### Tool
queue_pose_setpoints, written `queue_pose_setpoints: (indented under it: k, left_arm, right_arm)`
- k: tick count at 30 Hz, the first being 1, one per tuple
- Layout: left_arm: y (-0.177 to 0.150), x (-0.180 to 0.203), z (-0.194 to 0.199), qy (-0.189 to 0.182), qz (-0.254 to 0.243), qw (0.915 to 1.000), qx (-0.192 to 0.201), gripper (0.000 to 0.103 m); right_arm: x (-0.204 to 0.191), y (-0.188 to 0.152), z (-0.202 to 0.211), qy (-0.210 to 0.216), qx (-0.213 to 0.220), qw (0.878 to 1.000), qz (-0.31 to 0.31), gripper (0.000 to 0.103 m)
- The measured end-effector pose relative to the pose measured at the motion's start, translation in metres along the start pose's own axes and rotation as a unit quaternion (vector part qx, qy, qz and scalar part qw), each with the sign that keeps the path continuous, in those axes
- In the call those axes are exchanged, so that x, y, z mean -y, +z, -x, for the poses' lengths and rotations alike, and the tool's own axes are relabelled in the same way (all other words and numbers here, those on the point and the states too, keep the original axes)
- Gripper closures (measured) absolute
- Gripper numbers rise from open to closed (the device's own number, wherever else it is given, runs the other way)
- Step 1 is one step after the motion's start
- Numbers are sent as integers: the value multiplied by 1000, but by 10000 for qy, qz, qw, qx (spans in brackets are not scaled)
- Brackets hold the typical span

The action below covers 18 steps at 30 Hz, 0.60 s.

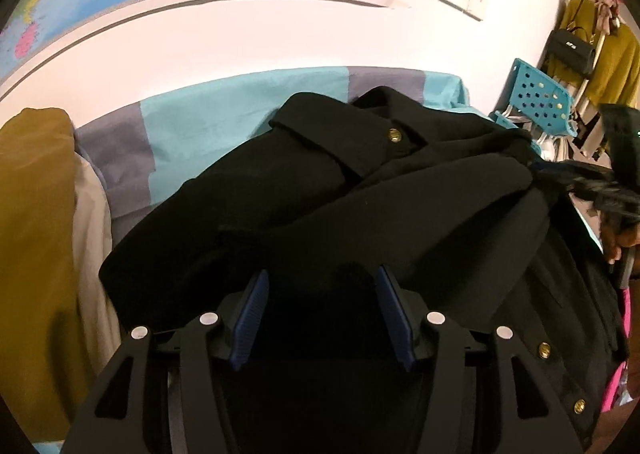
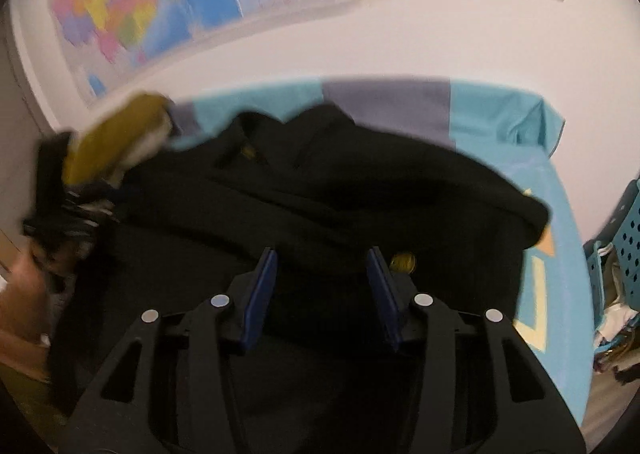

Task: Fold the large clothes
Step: 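Press the jacket front flat with the left gripper while the right gripper holds the hem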

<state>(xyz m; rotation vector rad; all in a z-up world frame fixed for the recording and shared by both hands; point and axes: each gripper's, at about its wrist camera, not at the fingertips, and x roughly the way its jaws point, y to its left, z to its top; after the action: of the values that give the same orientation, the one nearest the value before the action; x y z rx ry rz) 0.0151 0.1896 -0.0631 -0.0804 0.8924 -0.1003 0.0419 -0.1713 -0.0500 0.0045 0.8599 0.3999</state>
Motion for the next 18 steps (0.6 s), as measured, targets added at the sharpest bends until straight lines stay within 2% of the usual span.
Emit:
queue_pose_setpoints:
  k: [4,7,11,14,18]
  left_arm:
    - [0,2,2,178,27,9998,35,50]
    - [-6,4,21,267,106,9992,278,45]
    - [-25,6,50,249,88,9986,466,35]
    - [-42,5,62,193,155,9988,412,32]
    - [-64,-2,68,132,454,9984,300,30]
  right_arm:
    - [18,7,-16,81,-43,9993,-359,61]
    - [9,7,5,114,161,9993,-319,51]
    - [-17,-8,42,451,354,9983,117,50]
    - [-40,-16,39,559,149,9970,511,52]
    - [-48,-19,5,181,-271,9972,667,55]
